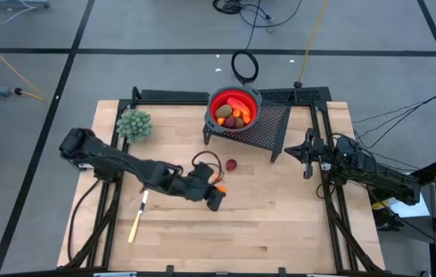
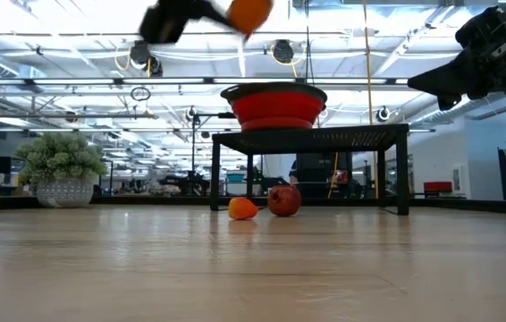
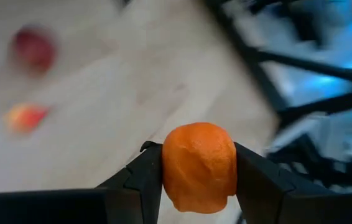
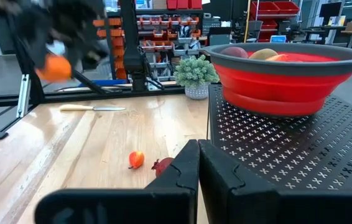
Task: Pick & Place Fruit
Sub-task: Put the orange into the red strainer bowl on the shelf
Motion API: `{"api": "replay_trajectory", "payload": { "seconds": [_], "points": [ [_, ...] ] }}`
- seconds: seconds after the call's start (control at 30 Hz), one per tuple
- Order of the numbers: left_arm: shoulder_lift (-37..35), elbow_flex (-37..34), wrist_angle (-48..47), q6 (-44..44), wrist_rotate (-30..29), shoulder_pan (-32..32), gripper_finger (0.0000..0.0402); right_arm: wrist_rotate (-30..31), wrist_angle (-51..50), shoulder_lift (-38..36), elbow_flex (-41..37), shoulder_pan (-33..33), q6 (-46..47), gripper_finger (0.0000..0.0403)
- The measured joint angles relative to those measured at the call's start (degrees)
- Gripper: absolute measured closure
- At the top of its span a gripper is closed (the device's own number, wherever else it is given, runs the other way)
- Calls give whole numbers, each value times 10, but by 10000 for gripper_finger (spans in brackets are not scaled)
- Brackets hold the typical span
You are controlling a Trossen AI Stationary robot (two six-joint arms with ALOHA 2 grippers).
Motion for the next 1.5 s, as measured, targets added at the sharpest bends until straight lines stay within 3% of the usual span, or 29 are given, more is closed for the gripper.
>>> {"api": "replay_trajectory", "payload": {
  "seconds": [0.33,0.7,1.1,1.5],
  "points": [
    [-38,0,226,275,3,0,238,0,0,0,0,0,0,403],
    [-39,0,410,445,88,0,238,0,0,0,0,0,0,403],
    [-39,0,610,593,228,0,238,-1,0,0,0,0,0,403],
    [-39,0,711,677,387,0,238,-1,0,0,0,0,-1,403]
  ]
}}
